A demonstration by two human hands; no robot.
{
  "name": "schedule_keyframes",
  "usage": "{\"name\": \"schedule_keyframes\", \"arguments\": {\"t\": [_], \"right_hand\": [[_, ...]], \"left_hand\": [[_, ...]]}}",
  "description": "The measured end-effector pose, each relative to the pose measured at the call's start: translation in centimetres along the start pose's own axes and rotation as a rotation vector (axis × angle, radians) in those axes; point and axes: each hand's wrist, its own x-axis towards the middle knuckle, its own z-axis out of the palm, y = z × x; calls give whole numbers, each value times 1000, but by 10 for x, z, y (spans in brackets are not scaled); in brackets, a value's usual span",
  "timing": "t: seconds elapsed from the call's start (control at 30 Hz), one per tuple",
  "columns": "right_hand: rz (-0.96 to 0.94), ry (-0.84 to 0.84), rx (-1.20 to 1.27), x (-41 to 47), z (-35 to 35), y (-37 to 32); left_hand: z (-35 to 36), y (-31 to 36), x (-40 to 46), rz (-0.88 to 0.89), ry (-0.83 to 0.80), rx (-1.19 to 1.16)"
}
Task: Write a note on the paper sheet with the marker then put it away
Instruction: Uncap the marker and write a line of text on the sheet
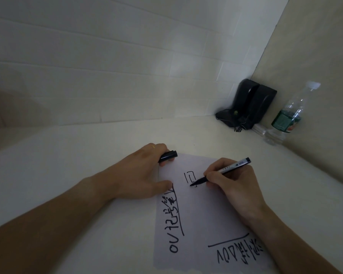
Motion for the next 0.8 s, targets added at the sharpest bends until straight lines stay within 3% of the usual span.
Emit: {"name": "schedule_keyframes", "arguments": {"t": [0.5, 0.8], "right_hand": [[77, 202, 72, 11, -13, 11], [53, 156, 35, 10, -14, 13]], "left_hand": [[2, -1, -1, 22, 24, -5], [0, -1, -1, 24, 25, -28]]}}
